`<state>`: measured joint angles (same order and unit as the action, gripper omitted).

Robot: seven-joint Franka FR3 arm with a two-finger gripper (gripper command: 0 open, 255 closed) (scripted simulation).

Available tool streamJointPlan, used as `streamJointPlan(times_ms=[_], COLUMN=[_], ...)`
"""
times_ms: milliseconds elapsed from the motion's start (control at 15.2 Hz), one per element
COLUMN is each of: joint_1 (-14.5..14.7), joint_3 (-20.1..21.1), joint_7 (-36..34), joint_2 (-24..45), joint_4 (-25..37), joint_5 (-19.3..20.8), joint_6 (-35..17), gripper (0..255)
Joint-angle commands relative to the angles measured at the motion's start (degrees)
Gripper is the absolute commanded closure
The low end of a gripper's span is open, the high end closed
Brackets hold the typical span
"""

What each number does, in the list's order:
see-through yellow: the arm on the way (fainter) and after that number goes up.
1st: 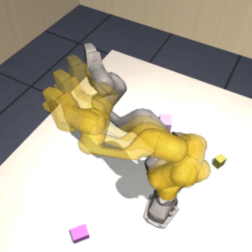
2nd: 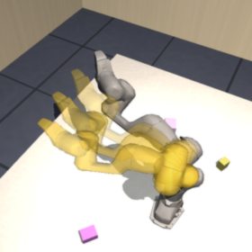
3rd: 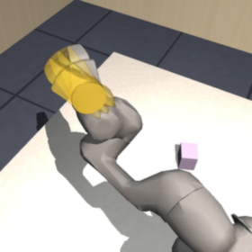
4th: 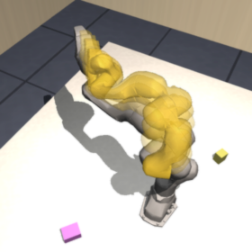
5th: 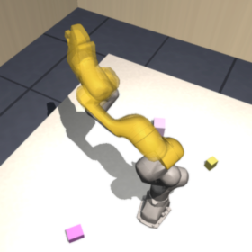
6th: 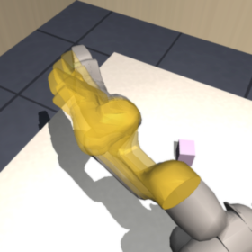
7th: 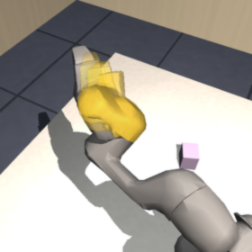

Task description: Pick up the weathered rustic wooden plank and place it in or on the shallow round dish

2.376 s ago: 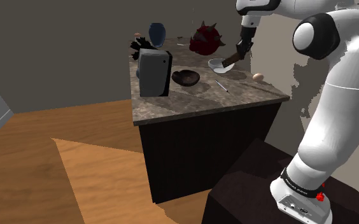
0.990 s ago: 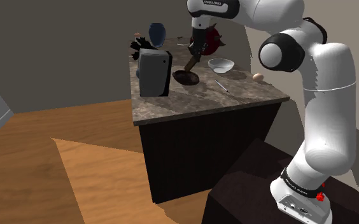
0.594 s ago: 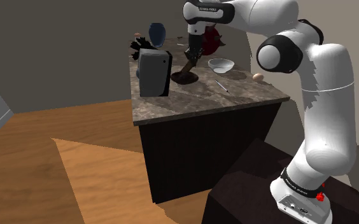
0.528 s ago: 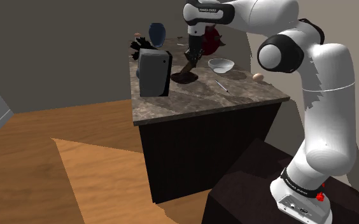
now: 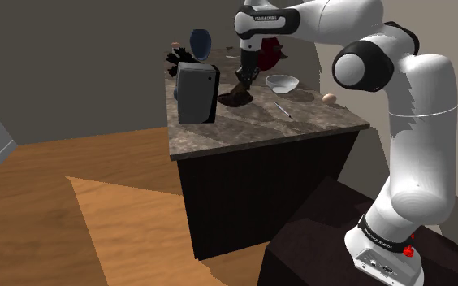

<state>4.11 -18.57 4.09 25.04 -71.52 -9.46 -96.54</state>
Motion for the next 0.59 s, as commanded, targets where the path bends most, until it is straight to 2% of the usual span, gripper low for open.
streamJointPlan(times_ms=[0, 264, 330, 528], joint_1=[0.02, 0.04, 0.08, 0.01], joint_3=[0.11, 0.08, 0.14, 0.05], joint_7=[0.02, 0.02, -0.07, 0.13], joint_2=[0.79, 0.79, 1.08, 0.66], joint_4=[-0.51, -0.51, -0.42, -0.87], joint_5=[-0.04, -0.05, -0.11, -0.04], joint_6=[-0.14, -0.14, -0.33, -0.35], gripper=[255, 255, 0, 0])
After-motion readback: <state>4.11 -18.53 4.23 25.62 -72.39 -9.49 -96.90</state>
